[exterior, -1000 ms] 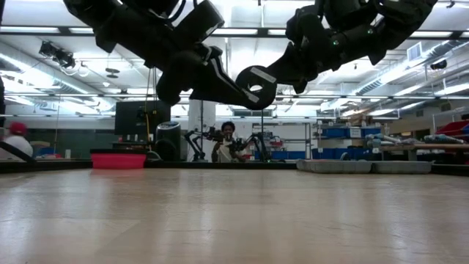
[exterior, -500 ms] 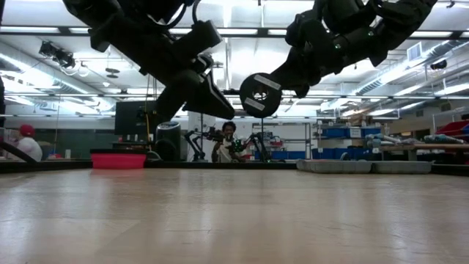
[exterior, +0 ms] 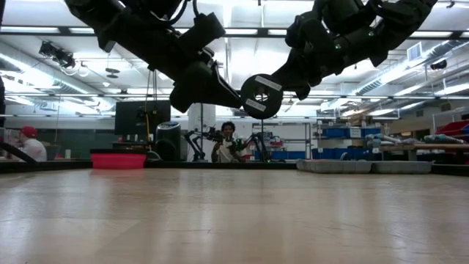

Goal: Coil cords
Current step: Coil the red wire onto the black spool

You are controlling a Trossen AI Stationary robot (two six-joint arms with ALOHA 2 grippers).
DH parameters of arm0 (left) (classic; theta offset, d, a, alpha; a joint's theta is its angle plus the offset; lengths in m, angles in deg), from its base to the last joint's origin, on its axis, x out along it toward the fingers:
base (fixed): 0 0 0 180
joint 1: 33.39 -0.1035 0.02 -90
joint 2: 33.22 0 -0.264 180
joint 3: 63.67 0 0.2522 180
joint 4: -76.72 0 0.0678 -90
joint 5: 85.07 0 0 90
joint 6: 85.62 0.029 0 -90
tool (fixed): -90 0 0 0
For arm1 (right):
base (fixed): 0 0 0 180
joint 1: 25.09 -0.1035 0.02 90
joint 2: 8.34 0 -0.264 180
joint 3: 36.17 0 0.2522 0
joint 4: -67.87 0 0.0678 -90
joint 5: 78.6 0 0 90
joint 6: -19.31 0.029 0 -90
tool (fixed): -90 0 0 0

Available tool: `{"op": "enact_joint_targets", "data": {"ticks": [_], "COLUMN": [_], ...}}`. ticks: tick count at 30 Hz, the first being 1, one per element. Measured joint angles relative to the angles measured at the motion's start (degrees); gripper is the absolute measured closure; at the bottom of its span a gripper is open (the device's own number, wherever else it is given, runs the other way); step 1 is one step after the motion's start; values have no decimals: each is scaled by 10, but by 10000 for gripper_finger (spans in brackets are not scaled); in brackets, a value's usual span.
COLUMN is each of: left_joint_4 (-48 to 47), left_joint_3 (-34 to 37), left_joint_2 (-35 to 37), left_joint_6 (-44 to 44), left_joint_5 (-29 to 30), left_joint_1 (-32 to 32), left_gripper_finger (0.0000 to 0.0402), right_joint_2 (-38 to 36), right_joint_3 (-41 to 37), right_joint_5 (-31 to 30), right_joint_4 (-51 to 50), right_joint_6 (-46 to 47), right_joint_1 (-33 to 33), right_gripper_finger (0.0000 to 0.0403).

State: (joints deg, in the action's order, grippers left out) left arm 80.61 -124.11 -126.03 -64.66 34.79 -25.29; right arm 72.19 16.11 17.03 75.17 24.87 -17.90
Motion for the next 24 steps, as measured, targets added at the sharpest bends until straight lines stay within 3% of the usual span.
{"op": "enact_joint_targets", "data": {"ticks": [24], "left_joint_4": [34], "left_joint_3": [1], "left_joint_2": [0], "left_joint_6": [0], "left_joint_5": [-1], "left_joint_1": [-2], "left_gripper_finger": [321], "right_joint_2": [0], "right_joint_3": [0], "right_joint_5": [-37], "right_joint_4": [62], "right_joint_6": [3], "right_joint_1": [-18], "right_gripper_finger": [401]}}
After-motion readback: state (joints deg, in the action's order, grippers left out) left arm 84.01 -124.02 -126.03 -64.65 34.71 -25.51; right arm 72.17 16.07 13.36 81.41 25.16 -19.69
